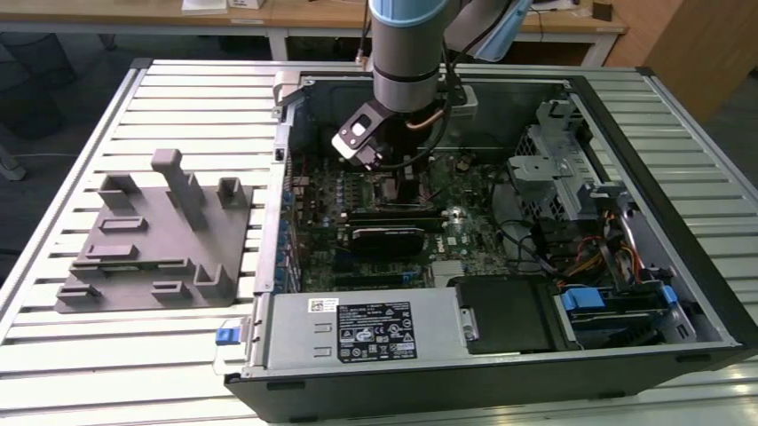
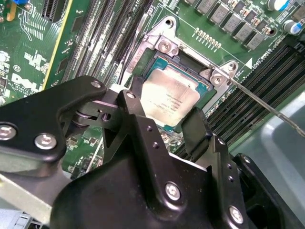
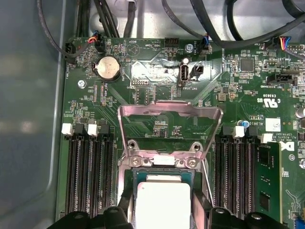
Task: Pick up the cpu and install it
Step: 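Place the cpu into insertion slot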
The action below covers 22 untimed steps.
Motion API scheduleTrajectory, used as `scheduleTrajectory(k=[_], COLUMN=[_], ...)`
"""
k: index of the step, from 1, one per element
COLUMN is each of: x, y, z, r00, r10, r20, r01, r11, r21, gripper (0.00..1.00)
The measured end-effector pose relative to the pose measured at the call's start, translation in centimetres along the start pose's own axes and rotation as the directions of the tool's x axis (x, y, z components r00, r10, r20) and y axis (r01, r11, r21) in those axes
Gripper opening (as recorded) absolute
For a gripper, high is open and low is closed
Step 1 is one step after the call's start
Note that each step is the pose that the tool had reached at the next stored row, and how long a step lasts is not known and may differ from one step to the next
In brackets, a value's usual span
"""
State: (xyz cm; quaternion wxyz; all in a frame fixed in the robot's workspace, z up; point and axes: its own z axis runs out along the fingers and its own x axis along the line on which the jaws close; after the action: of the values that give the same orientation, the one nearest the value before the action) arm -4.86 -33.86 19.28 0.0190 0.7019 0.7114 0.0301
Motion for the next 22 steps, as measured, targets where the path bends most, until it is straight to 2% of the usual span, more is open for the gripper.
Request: scheduleTrajectory(k=[4, 6, 8, 19, 21, 22], x=[0.0, -0.01, 0.02, 0.03, 0.02, 0.01], y=[0.03, 0.04, 0.07, 0.08, 0.08, 0.1], z=[-0.45, -0.81, -1.01, -0.83, -0.7, -0.63], r00=[1.0, 1.0, 1.0, 1.0, 1.0, 1.0], r10=[0.0, 0.0, 0.0, 0.0, 0.0, 0.0], r20=[0.0001, 0.001, -0.0005, 0.0021, 0.0031, 0.0036], r01=[0.0, 0.0, 0.0, 0.0, 0.0, 0.0], r11=[1.0, 1.0, 1.0, 1.0, 1.0, 1.0], r21=[0.0, 0.0002, -0.0002, -0.0004, -0.0002, -0.0002], gripper=[0.58, 0.48, 0.47, 0.47, 0.48, 0.54])
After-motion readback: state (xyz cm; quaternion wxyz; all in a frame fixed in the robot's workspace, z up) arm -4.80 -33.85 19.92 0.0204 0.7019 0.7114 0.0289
